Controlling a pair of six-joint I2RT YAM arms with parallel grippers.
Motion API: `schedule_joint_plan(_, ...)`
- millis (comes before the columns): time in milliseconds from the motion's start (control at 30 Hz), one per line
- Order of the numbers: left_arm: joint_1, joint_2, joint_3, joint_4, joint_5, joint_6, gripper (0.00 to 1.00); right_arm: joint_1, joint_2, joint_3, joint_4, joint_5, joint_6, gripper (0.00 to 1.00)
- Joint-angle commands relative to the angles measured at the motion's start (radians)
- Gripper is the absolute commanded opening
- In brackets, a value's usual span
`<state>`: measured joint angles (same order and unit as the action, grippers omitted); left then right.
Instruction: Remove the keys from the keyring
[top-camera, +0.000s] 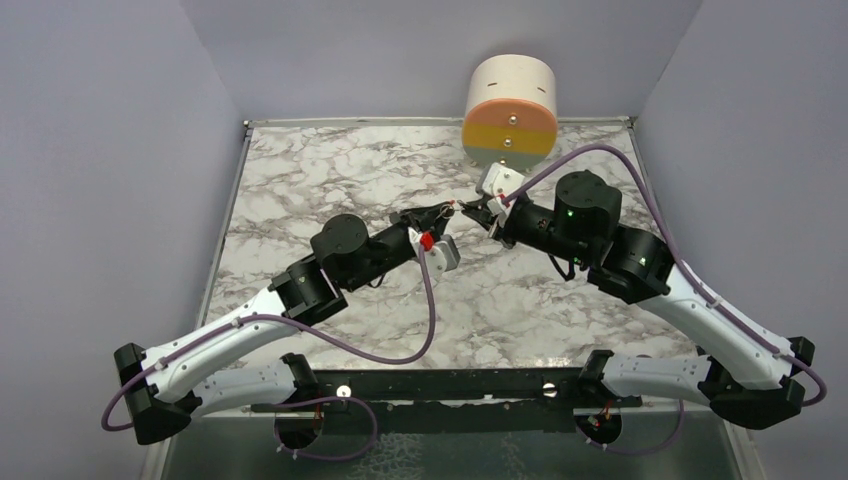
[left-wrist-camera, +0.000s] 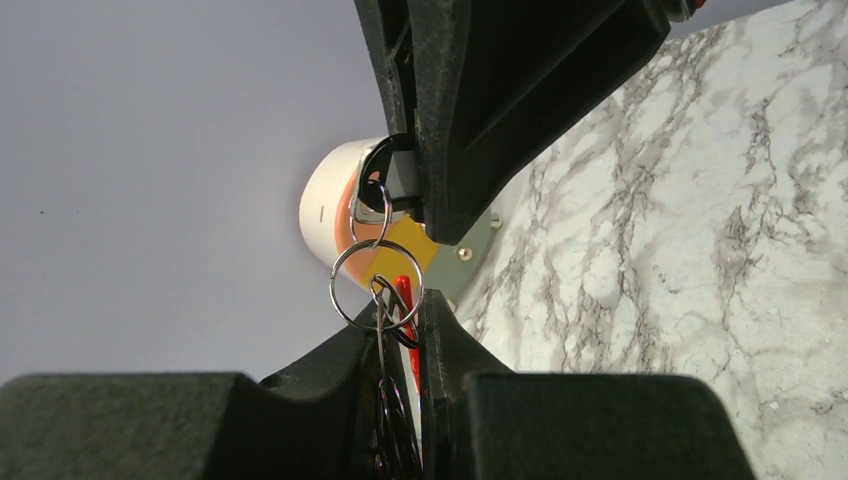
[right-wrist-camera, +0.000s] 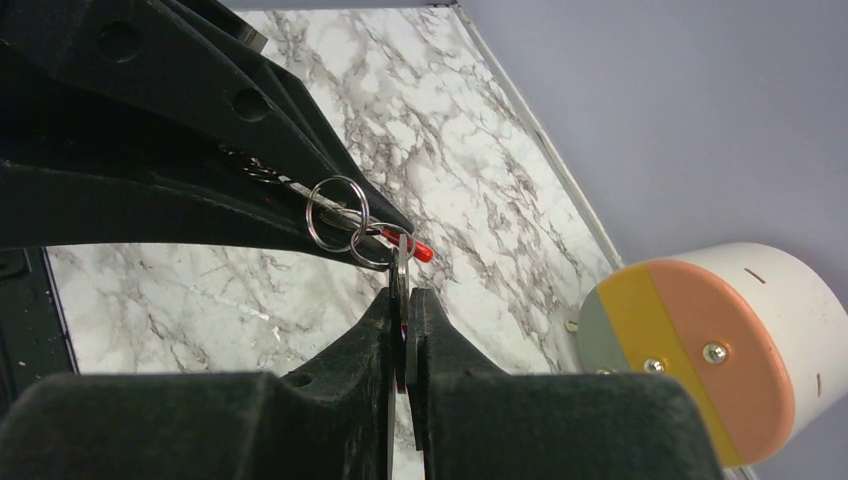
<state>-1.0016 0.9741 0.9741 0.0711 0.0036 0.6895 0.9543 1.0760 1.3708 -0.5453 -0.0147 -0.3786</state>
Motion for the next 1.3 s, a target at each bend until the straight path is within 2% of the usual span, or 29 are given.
schedule_joint_plan(0,0.006,-0.008,0.032,-0.082,0.057,0.013,0.0,-0.007,-0.005,0.013,0.027,0.008,-0.002,0.07)
schedule_joint_plan(333,0.006,-0.006,0.051,-0.137,0.074,0.014,0.0,-0.006,0.048,0.07,-0.002,-0.028,-0.049,0.07)
schedule_joint_plan(633,0.006,0.013,0.093,-0.167,0.055,0.031,0.0,-0.007,0.085,0.144,-0.094,-0.081,-0.114,0.08)
schedule_joint_plan(1100,0.006,0.036,0.101,-0.144,0.06,0.031,0.0,-0.007,0.134,0.151,-0.174,-0.1,-0.123,0.08)
schedule_joint_plan(1267,0.006,0.025,0.095,-0.146,0.061,0.031,0.0,-0.006,0.108,0.14,-0.154,-0.09,-0.126,0.08)
